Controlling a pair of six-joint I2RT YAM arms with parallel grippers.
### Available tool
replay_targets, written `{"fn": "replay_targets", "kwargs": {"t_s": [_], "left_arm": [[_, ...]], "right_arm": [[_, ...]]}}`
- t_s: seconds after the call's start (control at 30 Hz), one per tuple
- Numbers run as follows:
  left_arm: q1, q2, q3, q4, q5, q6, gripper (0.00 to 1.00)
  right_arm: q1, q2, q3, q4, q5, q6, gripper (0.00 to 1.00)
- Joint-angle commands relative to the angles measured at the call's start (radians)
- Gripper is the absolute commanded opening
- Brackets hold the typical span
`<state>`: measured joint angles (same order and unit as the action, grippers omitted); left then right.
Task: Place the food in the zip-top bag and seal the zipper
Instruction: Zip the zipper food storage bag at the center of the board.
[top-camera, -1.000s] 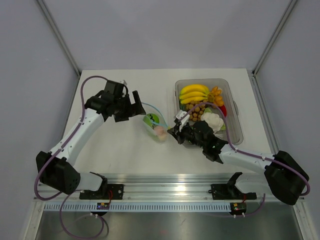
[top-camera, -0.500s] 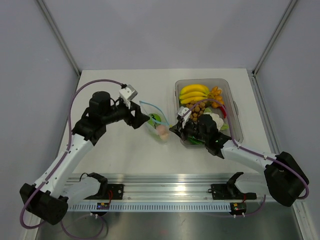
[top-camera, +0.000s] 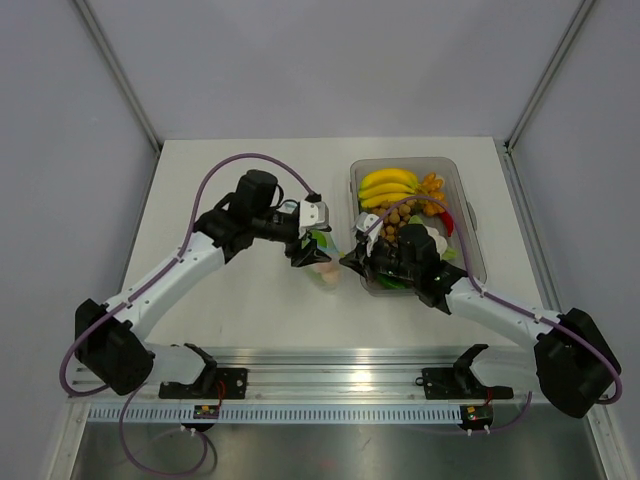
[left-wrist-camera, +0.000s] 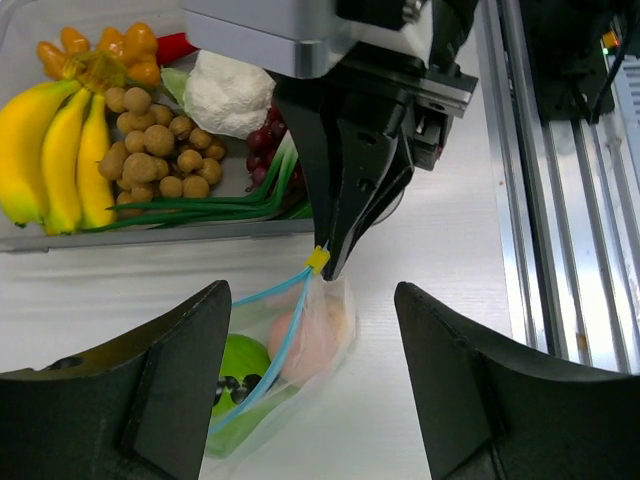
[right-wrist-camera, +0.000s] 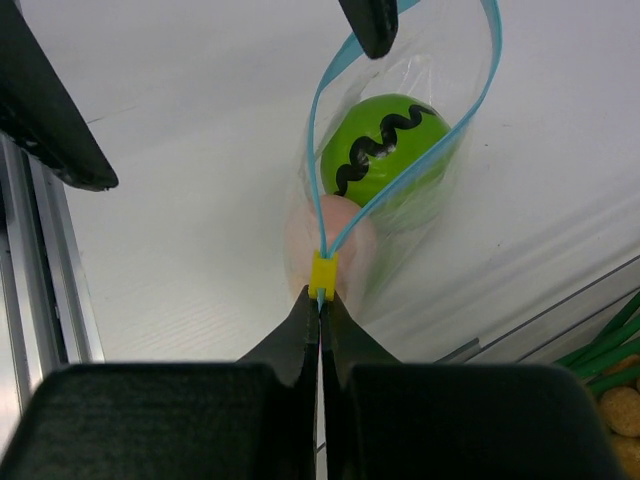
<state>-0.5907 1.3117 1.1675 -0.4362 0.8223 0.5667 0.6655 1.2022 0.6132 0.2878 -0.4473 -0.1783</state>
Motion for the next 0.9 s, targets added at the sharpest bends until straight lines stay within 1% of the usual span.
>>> {"fn": "replay_targets", "kwargs": {"t_s": [0.0,0.03,0.07,0.17,0.27,0.43,0.53,0.73,0.8,0.87], "left_arm": [[-0.008,0.027,0.073,-0.058,0.109,0.176,0.7],[-0.008,0.059,0.086,-0.077,0.115,0.194,0.7],[-0.008,0.076,0.104,-0.138,0.144,0.238,0.69],[-0.011,0.133,0.156,-0.2,0.176,0.274,0.67],[-0.026,0.17,0.164,-0.199,0.163,0.292,0.65],[-0.038,0.218,0.189,-0.202,0.179,0.303,0.59],[-0.05,0.238,0.189,-0.193,0.176,0.292,0.59],[-0.057,0.256,0.17,-0.122,0.175,0.236,0.56],[-0.057,0.262,0.175,-0.116,0.175,0.231,0.51],[-0.055,0.276,0.188,-0.128,0.167,0.237,0.48]], "right_arm": [[-0.009,-0.036,0.045,-0.002,-0.028,-0.023,0.0],[-0.009,-0.038,0.045,-0.004,-0.028,-0.024,0.0],[-0.01,-0.042,0.046,-0.006,-0.027,-0.026,0.0],[-0.015,-0.044,0.048,-0.012,-0.028,-0.026,0.0],[-0.018,-0.043,0.049,-0.015,-0.036,-0.026,0.0],[-0.023,-0.047,0.048,-0.015,-0.039,-0.026,0.0],[-0.024,-0.044,0.046,-0.016,-0.044,-0.026,0.0],[-0.029,-0.038,0.048,-0.015,-0.053,-0.023,0.0],[-0.027,-0.036,0.048,-0.015,-0.054,-0.024,0.0],[-0.029,-0.036,0.048,-0.016,-0.056,-0.024,0.0]]}}
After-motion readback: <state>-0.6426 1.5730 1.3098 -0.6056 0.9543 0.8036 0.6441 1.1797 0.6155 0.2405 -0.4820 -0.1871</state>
